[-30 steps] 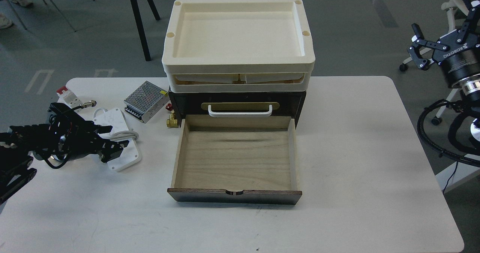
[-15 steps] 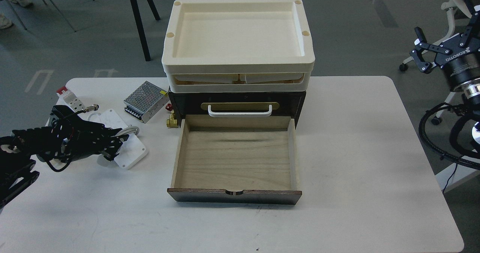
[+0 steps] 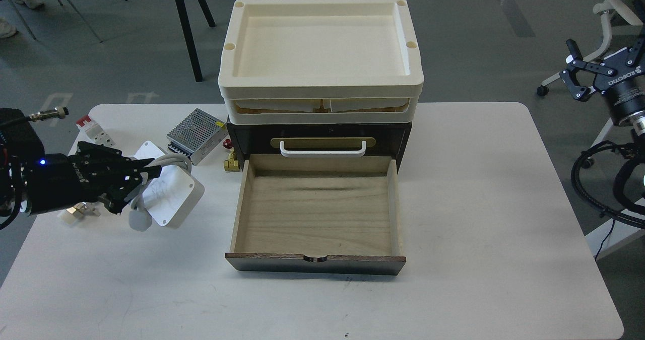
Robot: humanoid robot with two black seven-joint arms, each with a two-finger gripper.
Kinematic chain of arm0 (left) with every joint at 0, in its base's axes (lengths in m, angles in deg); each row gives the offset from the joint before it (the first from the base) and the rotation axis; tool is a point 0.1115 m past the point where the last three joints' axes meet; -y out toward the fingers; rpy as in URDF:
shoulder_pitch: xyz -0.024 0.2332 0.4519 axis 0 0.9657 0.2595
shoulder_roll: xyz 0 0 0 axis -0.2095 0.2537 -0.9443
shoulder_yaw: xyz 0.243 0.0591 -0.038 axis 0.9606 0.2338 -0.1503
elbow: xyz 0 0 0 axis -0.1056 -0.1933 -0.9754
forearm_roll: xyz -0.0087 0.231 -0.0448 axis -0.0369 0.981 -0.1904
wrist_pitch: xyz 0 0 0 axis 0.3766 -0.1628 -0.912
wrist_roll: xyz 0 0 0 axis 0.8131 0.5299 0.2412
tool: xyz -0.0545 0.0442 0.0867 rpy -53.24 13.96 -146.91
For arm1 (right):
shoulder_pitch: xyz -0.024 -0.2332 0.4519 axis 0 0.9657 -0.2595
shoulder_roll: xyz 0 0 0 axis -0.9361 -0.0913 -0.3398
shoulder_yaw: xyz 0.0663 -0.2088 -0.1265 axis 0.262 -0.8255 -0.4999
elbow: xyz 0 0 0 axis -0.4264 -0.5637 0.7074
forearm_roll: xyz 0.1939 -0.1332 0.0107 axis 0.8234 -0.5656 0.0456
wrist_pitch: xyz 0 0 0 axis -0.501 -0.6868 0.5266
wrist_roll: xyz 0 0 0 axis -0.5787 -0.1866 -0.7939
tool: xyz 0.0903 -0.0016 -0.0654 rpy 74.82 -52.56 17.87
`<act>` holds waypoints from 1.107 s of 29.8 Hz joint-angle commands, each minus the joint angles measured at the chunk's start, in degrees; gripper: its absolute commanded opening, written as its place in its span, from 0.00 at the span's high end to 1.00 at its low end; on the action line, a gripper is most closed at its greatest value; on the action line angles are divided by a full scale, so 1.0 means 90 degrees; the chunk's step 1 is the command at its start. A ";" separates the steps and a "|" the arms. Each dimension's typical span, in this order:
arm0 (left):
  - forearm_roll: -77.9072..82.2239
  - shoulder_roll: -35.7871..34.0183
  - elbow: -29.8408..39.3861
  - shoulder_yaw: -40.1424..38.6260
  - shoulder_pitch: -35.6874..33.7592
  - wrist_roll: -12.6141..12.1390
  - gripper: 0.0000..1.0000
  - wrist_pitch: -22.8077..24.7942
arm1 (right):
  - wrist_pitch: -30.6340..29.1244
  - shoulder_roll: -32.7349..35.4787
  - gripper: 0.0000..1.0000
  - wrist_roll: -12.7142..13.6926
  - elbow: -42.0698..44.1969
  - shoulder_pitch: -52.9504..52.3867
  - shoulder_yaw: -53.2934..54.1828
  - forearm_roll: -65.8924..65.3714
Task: Put charging cable into cabinet
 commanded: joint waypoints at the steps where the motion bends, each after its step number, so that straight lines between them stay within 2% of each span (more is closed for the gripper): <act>1: -0.1010 0.0322 0.0479 -0.0021 0.0000 0.0001 1.00 0.0132 | 0.0001 0.0002 0.00 0.0000 0.0028 0.0004 -0.0002 0.0000; 7: -0.2389 0.1787 0.0342 -0.0050 0.0000 0.0001 1.00 0.0240 | 0.0001 0.0041 0.00 0.0010 0.0145 0.0004 0.0018 0.0000; 10: -0.2419 0.2422 -0.0174 -0.0002 0.0019 0.0001 1.00 0.0269 | 0.0001 0.0119 0.00 0.0010 0.0136 0.0004 0.0018 0.0000; 15: -0.2400 0.2892 -0.1014 0.0125 0.0117 0.0001 1.00 0.0298 | 0.0001 0.0139 0.00 0.0000 0.0136 0.0004 0.0018 0.0000; 21: -0.2390 0.3556 -0.1757 0.0662 0.0039 0.0001 1.00 0.0338 | 0.0001 0.0139 0.00 0.0000 0.0116 0.0043 0.0018 0.0000; 27: -0.2400 0.3987 -0.2002 0.0702 0.0039 0.0001 0.97 0.0425 | 0.0001 0.0139 0.00 0.0000 0.0126 0.0063 0.0027 0.0000; 28: -0.2400 0.3997 -0.1992 0.0692 0.0029 0.0001 0.93 0.0445 | 0.0001 0.0139 0.00 0.0000 0.0126 0.0063 0.0027 0.0000; 30: -0.2487 0.4045 -0.1992 0.0653 0.0000 0.0001 0.74 0.0484 | 0.0001 0.0139 0.00 0.0000 0.0126 0.0063 0.0027 0.0000; 31: -0.2507 0.4113 -0.1982 0.0633 -0.0029 0.0001 0.59 0.0494 | 0.0001 0.0139 0.00 0.0000 0.0126 0.0063 0.0027 0.0000; 33: -0.2527 0.4279 -0.1953 0.0633 -0.0146 0.0001 0.24 0.0504 | 0.0001 0.0139 0.00 0.0000 0.0126 0.0063 0.0027 0.0000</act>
